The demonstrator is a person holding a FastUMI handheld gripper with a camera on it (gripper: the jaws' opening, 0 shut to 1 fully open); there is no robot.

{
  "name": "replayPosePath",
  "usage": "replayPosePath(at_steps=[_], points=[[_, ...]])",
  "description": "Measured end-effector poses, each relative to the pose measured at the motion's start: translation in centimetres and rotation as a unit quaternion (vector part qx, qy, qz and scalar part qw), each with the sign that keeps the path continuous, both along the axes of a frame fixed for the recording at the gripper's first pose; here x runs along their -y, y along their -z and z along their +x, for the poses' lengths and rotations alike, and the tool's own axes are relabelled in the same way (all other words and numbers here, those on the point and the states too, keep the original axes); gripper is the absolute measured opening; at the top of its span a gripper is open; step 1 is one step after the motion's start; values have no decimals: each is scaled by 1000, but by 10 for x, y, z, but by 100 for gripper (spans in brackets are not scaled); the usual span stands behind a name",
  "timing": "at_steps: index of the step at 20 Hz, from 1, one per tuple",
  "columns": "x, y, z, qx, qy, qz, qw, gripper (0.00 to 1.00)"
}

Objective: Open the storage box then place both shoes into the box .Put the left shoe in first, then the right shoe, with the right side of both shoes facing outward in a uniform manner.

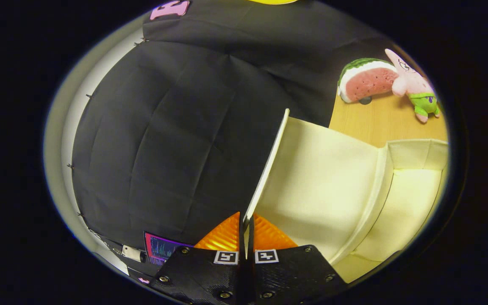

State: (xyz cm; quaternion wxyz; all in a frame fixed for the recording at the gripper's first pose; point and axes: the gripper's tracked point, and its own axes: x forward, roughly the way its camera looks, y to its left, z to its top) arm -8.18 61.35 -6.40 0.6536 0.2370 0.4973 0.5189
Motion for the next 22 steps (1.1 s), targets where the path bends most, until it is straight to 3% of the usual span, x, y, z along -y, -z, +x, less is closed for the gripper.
replayPosePath(at_steps=[4, 13, 17, 20, 22], points=[[-30, 37, -11, 9, -12, -33, 999, 0], [-67, 136, -11, 10, 8, -131, 991, 1], [-70, 136, -9, 45, -11, -148, 988, 7], [-72, 118, -10, 63, -19, -136, 989, 20], [-63, 102, -7, 75, -17, -128, 989, 20]])
